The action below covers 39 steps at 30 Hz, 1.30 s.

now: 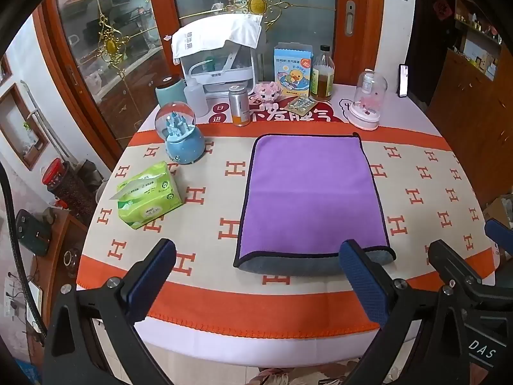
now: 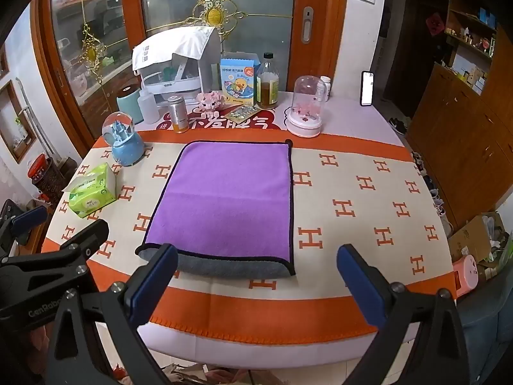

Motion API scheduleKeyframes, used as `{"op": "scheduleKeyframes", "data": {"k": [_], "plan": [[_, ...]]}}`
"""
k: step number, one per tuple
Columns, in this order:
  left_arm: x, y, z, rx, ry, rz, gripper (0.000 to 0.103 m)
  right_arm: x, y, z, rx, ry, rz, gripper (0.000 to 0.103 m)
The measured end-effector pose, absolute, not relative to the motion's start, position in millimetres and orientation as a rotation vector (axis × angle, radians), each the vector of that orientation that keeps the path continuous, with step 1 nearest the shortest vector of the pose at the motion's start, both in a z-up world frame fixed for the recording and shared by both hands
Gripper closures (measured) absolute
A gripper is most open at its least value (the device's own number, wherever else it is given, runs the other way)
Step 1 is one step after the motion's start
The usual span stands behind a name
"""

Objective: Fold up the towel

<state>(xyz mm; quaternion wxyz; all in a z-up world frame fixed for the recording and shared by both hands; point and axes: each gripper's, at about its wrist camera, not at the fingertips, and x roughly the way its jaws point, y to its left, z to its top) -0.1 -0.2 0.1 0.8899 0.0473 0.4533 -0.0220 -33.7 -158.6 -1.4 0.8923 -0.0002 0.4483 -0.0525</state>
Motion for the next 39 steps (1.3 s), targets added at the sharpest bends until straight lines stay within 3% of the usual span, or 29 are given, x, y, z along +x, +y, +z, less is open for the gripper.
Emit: {"op": "scheduleKeyframes", "data": {"k": [39], "plan": [[-14.4,-1.6,5.4,0.096,0.921,-0.066,0.002,-41.1,-165.3,-0.2,0.017,0.918,-0.123,0.003]]}}
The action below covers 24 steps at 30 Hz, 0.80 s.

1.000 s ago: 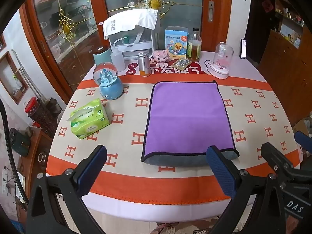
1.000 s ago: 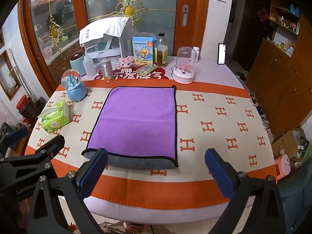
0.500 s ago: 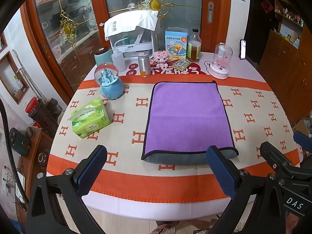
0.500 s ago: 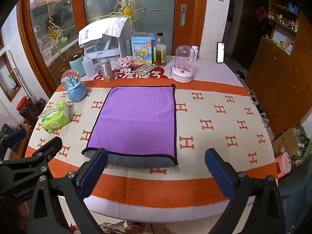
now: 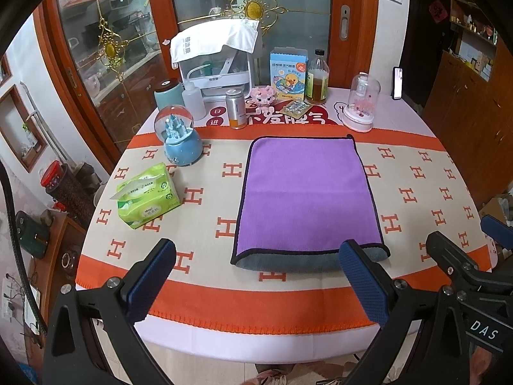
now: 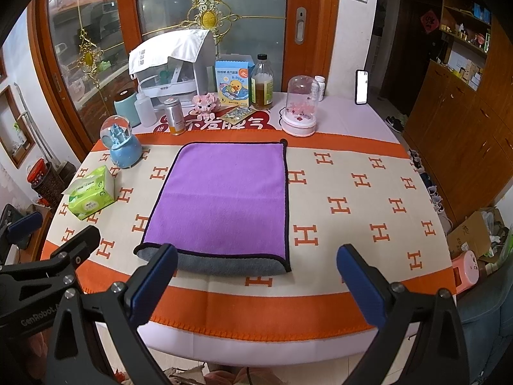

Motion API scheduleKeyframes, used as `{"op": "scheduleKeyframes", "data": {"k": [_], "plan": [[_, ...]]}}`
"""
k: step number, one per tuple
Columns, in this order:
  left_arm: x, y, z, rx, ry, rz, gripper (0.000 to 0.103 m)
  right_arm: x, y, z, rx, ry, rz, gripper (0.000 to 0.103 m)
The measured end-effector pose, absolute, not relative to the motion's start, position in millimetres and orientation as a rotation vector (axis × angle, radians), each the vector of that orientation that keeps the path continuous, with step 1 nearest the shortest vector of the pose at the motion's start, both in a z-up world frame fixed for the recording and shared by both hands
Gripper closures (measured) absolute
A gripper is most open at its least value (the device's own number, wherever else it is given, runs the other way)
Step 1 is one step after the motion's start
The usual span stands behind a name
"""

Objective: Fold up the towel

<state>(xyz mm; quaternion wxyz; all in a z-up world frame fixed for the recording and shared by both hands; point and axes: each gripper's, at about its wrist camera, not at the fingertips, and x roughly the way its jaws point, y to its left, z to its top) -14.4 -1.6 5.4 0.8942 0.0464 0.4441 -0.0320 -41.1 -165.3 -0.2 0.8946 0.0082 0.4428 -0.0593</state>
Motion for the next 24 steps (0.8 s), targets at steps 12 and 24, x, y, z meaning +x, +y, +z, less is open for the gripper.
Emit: {"op": "scheduleKeyframes", "data": {"k": [12,24], "plan": [[-3.7,-2.3,4.4,0.095,0.947,-0.075,0.002,-38.2,-166.0,1.3,0.016,0.918,-0.117,0.003],[8.2,-1.7,7.4,0.125,0.915,-0.075,0.002,-23.8,-171.0,5.8,0.017,0.898,-0.109,0.003]]}}
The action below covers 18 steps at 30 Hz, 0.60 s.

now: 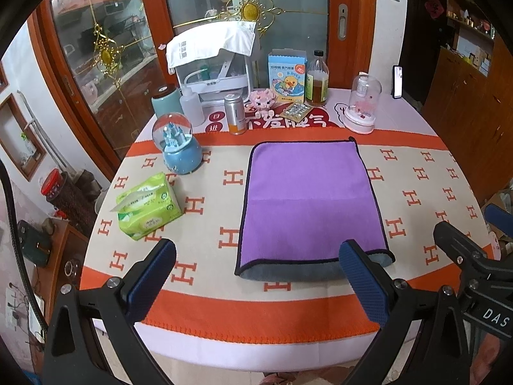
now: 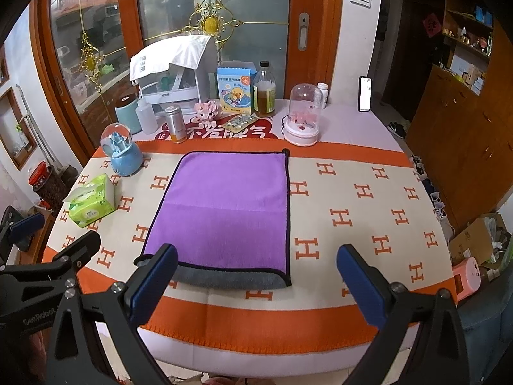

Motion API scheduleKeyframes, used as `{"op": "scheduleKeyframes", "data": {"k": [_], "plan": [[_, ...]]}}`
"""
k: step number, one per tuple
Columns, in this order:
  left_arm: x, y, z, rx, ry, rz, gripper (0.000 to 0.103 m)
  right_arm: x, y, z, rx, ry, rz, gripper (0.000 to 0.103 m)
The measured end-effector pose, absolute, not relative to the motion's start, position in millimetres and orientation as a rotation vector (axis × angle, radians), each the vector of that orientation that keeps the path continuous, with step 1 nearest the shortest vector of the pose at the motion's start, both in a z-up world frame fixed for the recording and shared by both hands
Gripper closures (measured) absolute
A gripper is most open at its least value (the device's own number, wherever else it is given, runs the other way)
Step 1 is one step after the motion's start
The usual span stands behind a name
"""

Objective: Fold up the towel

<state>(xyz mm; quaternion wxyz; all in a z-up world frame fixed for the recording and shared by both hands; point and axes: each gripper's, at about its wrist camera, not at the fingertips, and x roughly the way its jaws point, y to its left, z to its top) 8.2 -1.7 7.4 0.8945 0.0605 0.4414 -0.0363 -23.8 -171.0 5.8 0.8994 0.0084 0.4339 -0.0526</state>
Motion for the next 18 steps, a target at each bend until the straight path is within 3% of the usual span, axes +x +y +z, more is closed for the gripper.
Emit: {"op": "scheduleKeyframes", "data": {"k": [18], "plan": [[40.2,8.4,13.0,0.109,0.878,-0.108,0.002,-2.2,-181.1,9.5,-0.018,0.862,-0.139,0.003]]}}
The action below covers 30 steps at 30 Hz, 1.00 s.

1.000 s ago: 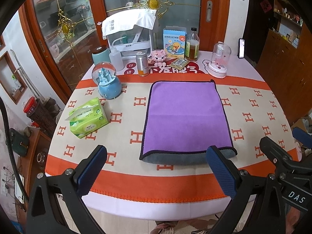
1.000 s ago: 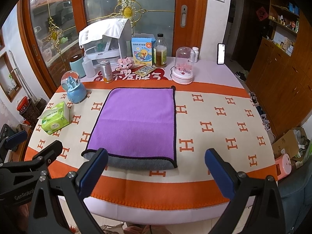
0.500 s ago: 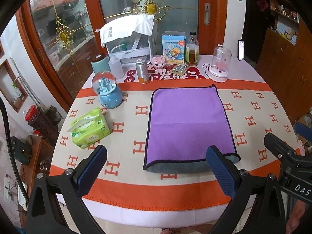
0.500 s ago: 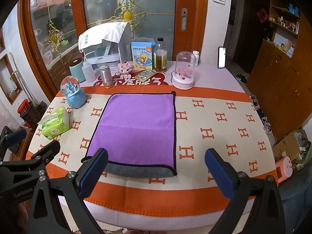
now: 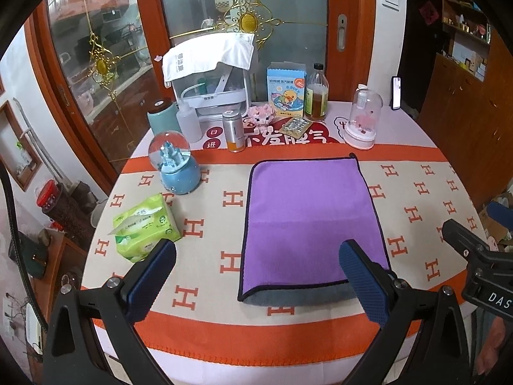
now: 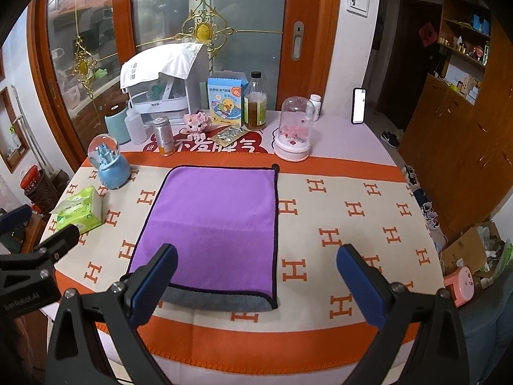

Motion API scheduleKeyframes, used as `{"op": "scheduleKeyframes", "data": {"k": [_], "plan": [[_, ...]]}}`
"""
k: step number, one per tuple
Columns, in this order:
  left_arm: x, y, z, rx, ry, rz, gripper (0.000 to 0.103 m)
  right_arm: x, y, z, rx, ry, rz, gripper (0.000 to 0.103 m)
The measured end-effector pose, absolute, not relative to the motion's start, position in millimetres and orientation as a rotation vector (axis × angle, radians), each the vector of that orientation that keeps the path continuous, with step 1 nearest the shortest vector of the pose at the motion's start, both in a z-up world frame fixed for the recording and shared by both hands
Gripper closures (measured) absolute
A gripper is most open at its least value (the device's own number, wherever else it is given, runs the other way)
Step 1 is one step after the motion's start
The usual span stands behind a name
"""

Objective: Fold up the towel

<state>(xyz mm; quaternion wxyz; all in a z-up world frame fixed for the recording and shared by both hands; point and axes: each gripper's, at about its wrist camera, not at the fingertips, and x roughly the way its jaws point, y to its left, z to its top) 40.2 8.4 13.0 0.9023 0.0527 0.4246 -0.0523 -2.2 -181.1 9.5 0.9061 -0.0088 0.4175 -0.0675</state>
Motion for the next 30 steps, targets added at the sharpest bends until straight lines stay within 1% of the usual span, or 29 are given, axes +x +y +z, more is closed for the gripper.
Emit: {"op": "scheduleKeyframes", "data": {"k": [7,13,19,24,28,30], "plan": [[54.4,14.8,-2.1,0.071,0.914,-0.142,0.003,10.2,-184.2,0.6,-0.02,0.881,-0.129,0.003],[63.6,17.0,-26.4,0.083,0.933,-0.182,0.003,19.7,-191.6,-21.3,-0.013,0.911,-0.119,0.003],[71.6,13.8,-66.9,0.192,0.937,-0.197,0.003,23.9,-201.9,-54.5,-0.006,0.954,-0.088,0.003],[78.1,19.1,-107.1,0.189,0.97,-0.269,0.003,25.6,-208.6,-83.5,-0.016,0.987,-0.07,0.004],[82.6,22.3,-129.7,0.183,1.007,-0.28,0.003,27.6,-212.6,-107.4,-0.031,1.029,-0.047,0.01],[83.9,23.3,-137.6,0.193,1.013,-0.288,0.003,27.4,-214.4,-118.9,-0.047,1.051,-0.043,0.012]]}}
